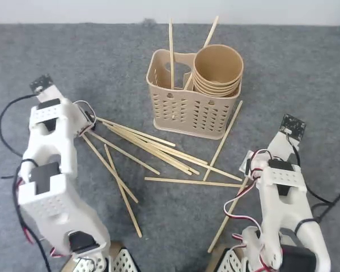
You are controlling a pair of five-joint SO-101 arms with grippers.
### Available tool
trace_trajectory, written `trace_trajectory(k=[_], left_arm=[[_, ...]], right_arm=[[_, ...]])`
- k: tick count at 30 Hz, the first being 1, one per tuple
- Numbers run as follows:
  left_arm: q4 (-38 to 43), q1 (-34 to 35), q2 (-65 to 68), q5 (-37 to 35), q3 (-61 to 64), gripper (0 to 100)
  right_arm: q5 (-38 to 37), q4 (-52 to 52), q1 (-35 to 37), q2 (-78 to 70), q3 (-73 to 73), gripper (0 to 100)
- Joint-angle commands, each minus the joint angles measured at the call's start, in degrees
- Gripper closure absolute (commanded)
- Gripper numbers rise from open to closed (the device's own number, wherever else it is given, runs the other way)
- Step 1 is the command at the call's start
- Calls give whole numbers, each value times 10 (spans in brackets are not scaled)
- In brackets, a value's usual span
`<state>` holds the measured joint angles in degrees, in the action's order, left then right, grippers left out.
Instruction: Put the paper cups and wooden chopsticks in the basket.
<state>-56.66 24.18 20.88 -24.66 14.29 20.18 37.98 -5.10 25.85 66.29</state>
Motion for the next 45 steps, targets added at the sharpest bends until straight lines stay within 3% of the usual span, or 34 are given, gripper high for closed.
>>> trace_trajectory(k=[1,4,20,26,32,45], left_arm=[[-8,-2,-5,-5,-26,900],[-10,-2,-5,-5,-26,994],[12,15,-26,-2,-15,988],[171,10,-193,9,176,988],[309,-12,-396,24,374,988],[318,4,-448,17,408,988]], right_arm=[[6,-10,-5,28,0,991],[6,-11,-5,28,0,991],[7,-12,-33,30,-6,991],[7,54,-56,115,-55,991],[10,233,-14,221,-189,991],[6,292,90,251,-551,991]])
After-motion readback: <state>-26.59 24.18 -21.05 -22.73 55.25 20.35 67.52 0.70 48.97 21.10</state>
